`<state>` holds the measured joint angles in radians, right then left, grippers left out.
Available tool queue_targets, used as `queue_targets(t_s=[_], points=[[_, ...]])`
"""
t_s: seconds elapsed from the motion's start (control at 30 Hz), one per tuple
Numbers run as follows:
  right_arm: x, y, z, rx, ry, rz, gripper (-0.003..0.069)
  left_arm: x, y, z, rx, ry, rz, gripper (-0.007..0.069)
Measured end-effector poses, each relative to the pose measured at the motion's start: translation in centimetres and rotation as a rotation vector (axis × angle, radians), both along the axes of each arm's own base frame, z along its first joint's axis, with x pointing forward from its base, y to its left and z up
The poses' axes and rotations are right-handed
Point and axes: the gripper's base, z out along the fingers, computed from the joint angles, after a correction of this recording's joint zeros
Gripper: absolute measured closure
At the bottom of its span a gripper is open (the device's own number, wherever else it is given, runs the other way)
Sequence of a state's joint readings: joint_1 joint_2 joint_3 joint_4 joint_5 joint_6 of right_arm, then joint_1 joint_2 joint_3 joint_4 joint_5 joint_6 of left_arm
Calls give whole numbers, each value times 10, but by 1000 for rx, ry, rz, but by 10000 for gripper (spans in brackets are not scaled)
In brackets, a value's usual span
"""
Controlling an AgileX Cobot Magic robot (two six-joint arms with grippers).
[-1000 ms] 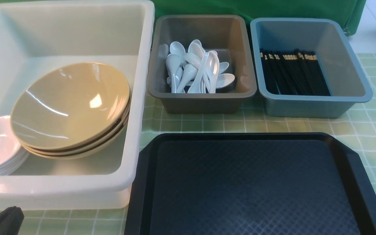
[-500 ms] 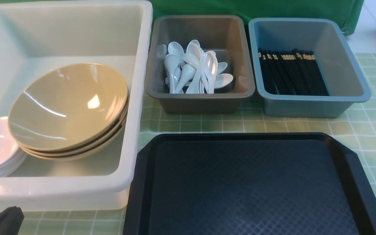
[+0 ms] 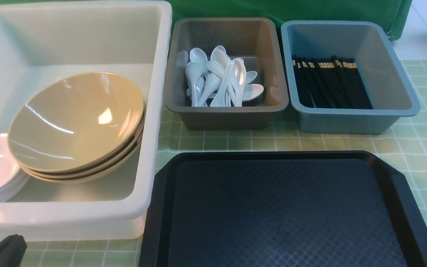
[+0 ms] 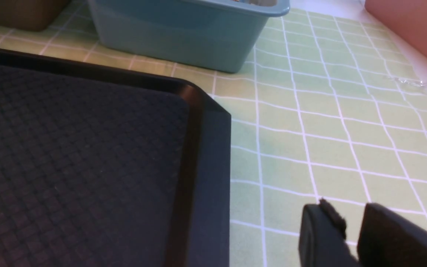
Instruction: On green table put chopsticks spoon bowls plates into blue grey white boxes.
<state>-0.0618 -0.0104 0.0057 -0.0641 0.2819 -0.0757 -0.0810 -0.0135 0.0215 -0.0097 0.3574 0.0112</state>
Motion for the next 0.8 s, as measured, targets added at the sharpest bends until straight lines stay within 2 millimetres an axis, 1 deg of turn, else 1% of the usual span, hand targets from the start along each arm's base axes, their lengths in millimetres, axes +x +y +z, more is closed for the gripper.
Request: queue_targets(t_s=[0.23, 0.8], points=[[0, 0, 0, 0, 0, 0, 486, 1, 0, 2, -3, -35, 0, 626], [0, 0, 0, 0, 0, 0, 475, 1, 0, 2, -3, -37, 0, 626]])
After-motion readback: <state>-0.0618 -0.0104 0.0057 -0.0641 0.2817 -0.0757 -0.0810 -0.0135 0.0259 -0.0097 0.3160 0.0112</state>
